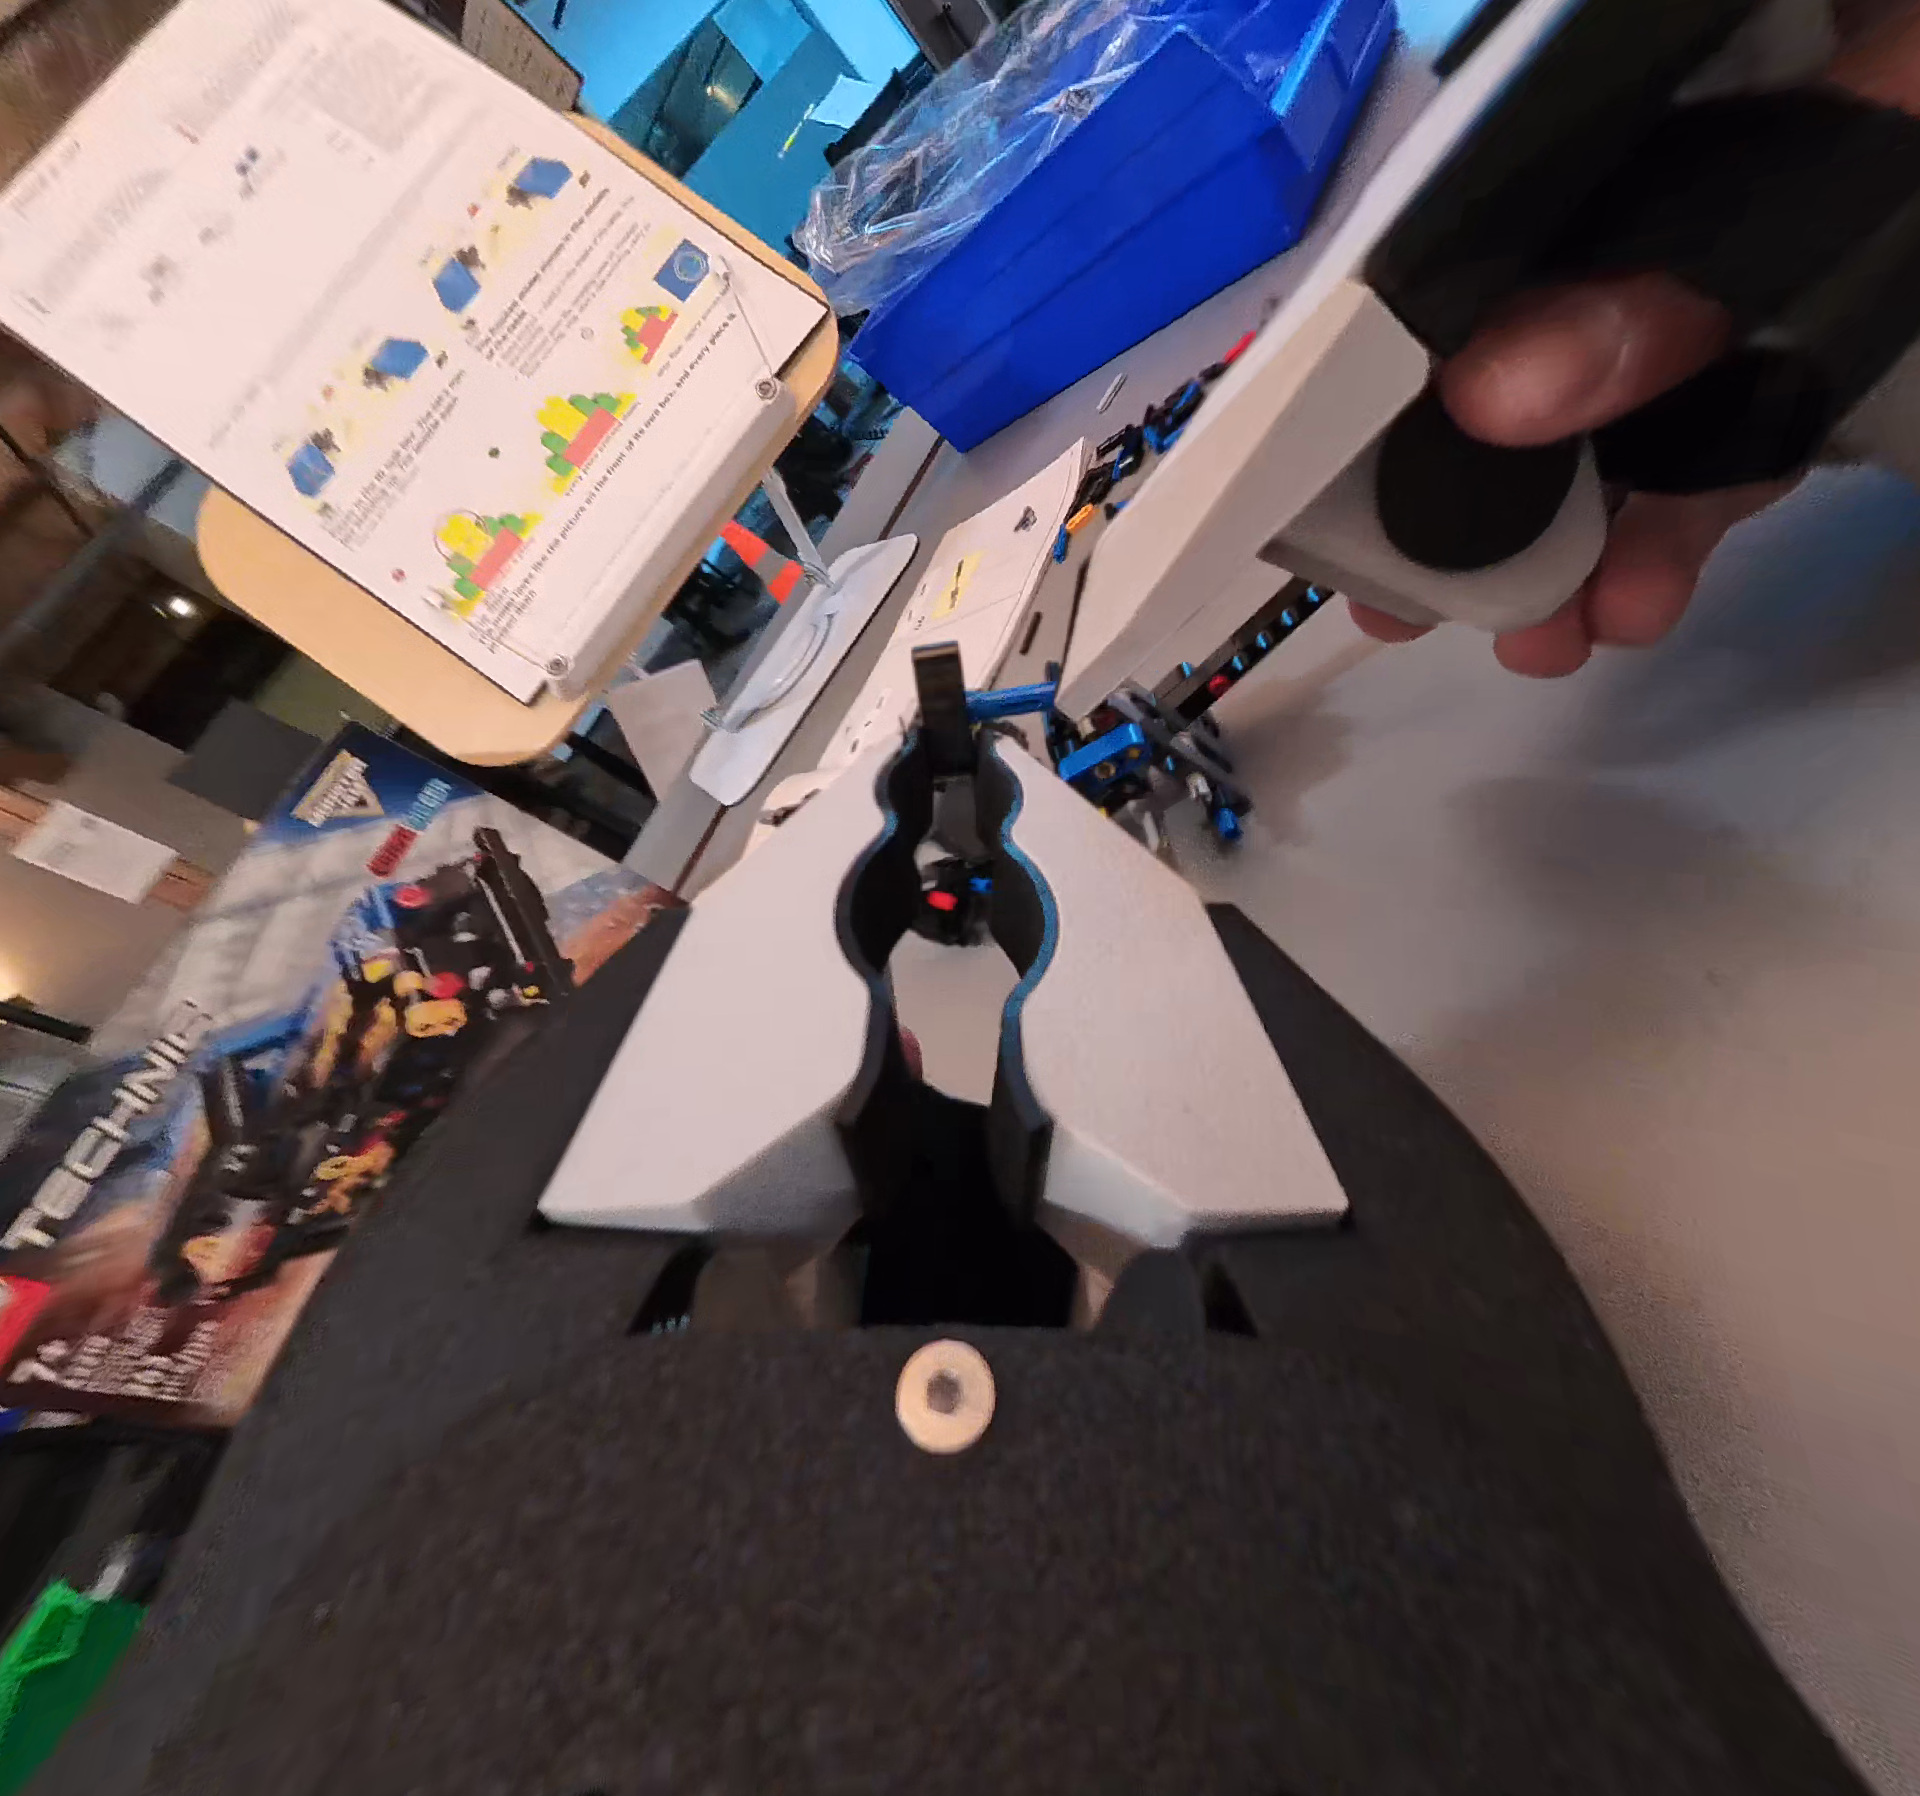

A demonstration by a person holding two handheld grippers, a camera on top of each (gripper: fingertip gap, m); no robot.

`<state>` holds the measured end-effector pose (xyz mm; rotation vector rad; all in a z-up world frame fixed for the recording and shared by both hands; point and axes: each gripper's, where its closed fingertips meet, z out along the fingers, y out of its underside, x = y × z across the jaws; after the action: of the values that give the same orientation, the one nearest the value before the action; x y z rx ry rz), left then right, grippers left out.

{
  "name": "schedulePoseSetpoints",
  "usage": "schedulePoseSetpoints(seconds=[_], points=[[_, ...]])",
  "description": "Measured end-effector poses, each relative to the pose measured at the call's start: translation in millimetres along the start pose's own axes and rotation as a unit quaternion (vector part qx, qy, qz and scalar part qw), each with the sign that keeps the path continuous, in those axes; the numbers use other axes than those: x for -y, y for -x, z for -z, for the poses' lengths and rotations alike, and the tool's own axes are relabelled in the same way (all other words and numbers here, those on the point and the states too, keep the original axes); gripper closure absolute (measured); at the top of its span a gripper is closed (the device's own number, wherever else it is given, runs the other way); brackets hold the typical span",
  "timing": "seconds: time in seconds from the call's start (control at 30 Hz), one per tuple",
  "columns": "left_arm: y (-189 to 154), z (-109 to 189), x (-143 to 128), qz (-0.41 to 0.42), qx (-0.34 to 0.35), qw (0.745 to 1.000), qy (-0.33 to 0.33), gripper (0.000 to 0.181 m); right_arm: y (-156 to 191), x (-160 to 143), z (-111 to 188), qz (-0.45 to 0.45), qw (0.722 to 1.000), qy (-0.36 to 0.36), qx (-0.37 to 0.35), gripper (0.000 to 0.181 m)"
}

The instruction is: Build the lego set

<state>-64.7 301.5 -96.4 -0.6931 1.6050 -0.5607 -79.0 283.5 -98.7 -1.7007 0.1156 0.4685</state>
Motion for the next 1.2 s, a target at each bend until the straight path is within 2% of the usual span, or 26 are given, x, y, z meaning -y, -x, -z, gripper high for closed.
schedulePoseSetpoints(seconds=[0.03,0.13,0.23,0.5,0.63,0.73,0.8,0.9,0.97,1.07,1.2], points=[[-0.7,0.4,-0.6,-0.020,0.001,1.000,0.000,0.175,0.1,-1.9,0.0,-0.005,1.000,0.006,0.005,0.175],[-0.9,3.4,1.0,-0.092,0.014,0.996,-0.005,0.175,2.0,-5.8,0.3,0.012,1.000,0.020,0.010,0.175],[-1.4,4.1,1.3,-0.122,0.019,0.992,-0.006,0.175,2.1,-7.4,0.5,0.020,0.999,0.027,0.010,0.176],[-5.0,-1.6,-2.1,0.011,-0.017,1.000,0.009,0.175,-0.5,-5.4,0.5,-0.052,0.998,0.013,0.032,0.175],[-5.1,-2.4,-2.2,0.005,-0.013,1.000,0.011,0.175,-2.0,-3.8,0.8,-0.063,0.997,0.010,0.031,0.175],[-6.6,-1.1,-1.7,-0.080,0.000,0.997,0.007,0.175,-3.9,-8.4,1.3,-0.025,0.999,0.029,0.015,0.175],[-6.3,0.8,-0.6,-0.107,0.007,0.994,0.004,0.176,-3.3,-10.1,1.2,0.021,0.999,0.043,0.001,0.176],[-6.3,1.6,0.0,-0.115,0.010,0.993,0.005,0.175,-2.6,-10.6,0.8,0.068,0.996,0.054,-0.014,0.176],[-6.3,1.4,0.7,-0.075,-0.002,0.997,0.002,0.176,-1.9,-10.1,0.1,0.096,0.993,0.059,-0.026,0.175],[-7.3,0.8,1.2,-0.016,-0.028,0.999,-0.004,0.175,0.4,-6.2,1.0,0.033,0.998,0.048,0.008,0.176],[-10.1,2.6,1.0,-0.084,-0.015,0.996,-0.006,0.175,2.2,-10.3,1.1,-0.053,0.996,0.048,0.050,0.176]])
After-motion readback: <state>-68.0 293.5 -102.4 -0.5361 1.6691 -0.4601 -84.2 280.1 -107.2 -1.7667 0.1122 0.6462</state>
